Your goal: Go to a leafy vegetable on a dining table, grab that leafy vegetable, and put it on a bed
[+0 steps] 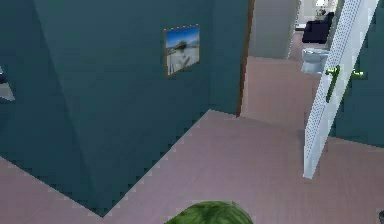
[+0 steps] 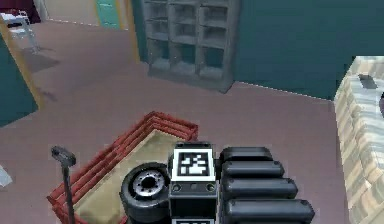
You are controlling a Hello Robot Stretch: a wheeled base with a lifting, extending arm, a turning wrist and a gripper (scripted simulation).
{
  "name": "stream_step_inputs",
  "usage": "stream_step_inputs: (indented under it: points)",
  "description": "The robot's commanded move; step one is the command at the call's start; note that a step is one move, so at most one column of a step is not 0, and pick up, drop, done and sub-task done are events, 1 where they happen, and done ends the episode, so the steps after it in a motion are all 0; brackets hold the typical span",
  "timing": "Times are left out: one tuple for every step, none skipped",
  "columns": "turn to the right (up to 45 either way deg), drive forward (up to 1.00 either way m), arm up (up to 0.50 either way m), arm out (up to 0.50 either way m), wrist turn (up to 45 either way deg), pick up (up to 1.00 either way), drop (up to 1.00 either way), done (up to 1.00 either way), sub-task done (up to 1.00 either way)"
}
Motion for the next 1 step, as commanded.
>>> stream_step_inputs:
  points:
    - [0.0, 0.65, 0.0, 0.0, 0.0, 0.0, 0.0, 0.0, 0.0]
